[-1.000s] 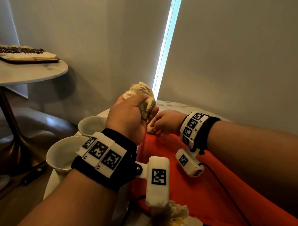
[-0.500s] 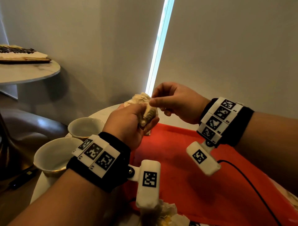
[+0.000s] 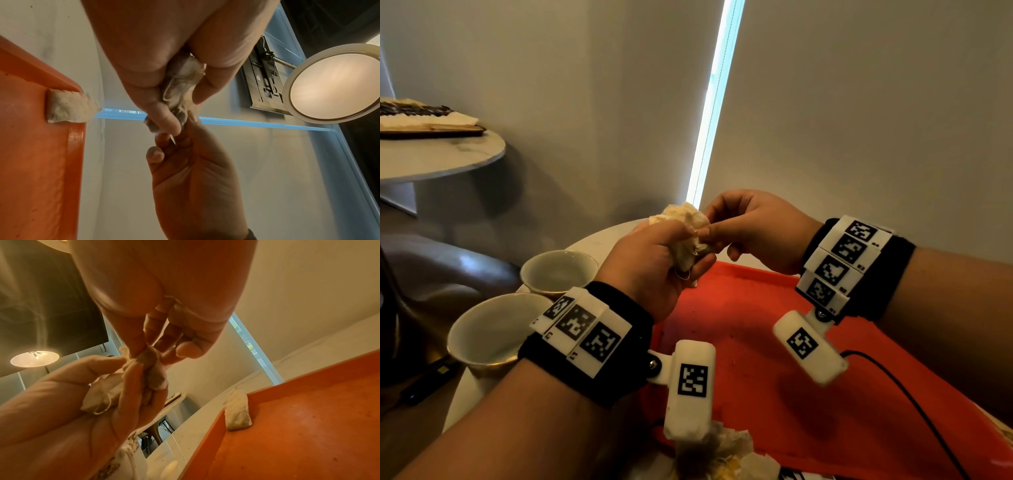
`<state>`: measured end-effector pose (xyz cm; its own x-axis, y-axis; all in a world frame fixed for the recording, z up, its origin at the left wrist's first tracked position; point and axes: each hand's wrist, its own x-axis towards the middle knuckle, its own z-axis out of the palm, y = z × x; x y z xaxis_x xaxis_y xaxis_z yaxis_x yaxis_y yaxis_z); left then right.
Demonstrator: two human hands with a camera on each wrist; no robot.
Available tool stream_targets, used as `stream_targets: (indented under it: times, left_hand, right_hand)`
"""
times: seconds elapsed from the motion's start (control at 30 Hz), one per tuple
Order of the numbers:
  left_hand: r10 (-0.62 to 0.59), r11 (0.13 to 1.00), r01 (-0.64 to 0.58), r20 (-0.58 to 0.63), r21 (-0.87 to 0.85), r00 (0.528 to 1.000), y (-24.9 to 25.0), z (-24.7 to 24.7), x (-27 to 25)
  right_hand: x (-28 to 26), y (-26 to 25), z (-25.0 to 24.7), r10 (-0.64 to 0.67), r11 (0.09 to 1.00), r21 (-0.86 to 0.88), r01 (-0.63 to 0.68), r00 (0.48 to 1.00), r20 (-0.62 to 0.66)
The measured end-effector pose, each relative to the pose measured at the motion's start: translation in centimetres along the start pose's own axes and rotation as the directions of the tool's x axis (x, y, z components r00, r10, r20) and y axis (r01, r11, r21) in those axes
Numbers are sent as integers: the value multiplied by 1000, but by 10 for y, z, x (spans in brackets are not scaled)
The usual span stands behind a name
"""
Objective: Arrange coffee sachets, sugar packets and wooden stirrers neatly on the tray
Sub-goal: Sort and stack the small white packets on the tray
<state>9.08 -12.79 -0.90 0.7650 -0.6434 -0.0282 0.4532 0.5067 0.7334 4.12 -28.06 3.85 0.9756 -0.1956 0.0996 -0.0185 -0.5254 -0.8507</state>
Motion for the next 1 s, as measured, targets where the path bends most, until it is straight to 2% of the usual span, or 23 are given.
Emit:
stream_targets:
  times: [0.23, 0.57, 0.8, 0.87, 1.0]
  left_hand:
    - [-10, 1000, 10, -7, 19, 1000, 0, -2, 1]
    - [31, 992, -28, -20, 125, 999, -3, -8, 9]
    - [-16, 985, 19, -15, 172, 1000, -4, -9, 8]
    - [-24, 987, 27, -21, 158, 999, -5, -8, 8]
    - [-2, 990, 13, -76, 143, 997, -3, -8, 9]
  right_hand:
    - [1, 3, 1, 32, 990, 137, -28, 999, -25]
    - [3, 0, -2, 15, 991, 137, -7, 998, -62]
    - [4, -16, -8, -45, 987, -158, 41, 999, -20]
    - [5, -18, -9, -47, 985, -167, 41, 998, -31]
    - [7, -18, -10, -40, 998, -44, 37, 997, -67]
